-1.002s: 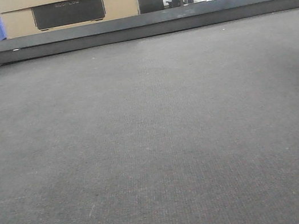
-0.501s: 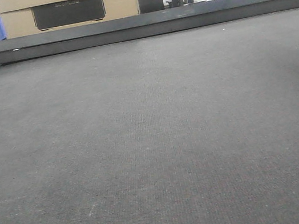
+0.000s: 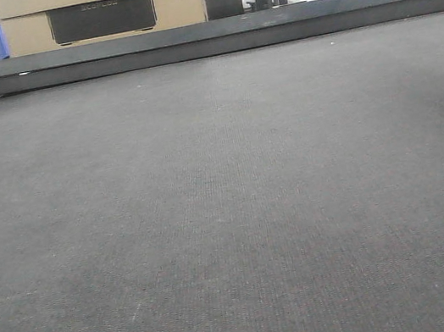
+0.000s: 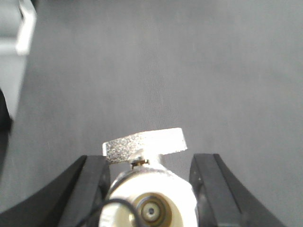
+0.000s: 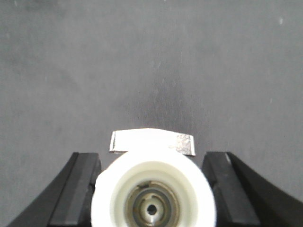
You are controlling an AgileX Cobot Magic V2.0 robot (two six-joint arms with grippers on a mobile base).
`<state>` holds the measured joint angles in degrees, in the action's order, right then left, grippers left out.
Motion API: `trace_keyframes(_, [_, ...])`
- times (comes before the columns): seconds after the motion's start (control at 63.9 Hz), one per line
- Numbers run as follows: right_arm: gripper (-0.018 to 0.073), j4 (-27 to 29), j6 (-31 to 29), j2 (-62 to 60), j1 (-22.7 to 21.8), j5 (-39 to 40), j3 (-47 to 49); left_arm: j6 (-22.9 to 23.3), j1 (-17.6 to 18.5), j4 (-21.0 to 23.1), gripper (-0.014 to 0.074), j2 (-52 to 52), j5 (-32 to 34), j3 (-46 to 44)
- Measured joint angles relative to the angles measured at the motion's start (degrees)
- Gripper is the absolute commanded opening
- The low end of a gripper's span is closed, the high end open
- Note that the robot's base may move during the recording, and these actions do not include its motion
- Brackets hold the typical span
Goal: Place valve from conveyor to right shelf box
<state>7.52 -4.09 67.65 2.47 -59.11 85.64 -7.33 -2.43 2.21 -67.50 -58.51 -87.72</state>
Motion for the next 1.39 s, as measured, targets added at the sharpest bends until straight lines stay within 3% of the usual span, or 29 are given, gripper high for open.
trace_keyframes(0.329, [-0.0162,0.00,0.00,0.00,0.00,7.10,0.00,0.00,0.00,-0.11,-0.0111,0.00,8.20,0.00])
trace_keyframes(1.393, [-0.0162,0.12,0.00,0.00,0.00,7.19,0.00,0.00,0.00,-0.11,-0.0111,0.00,8.81,0.00])
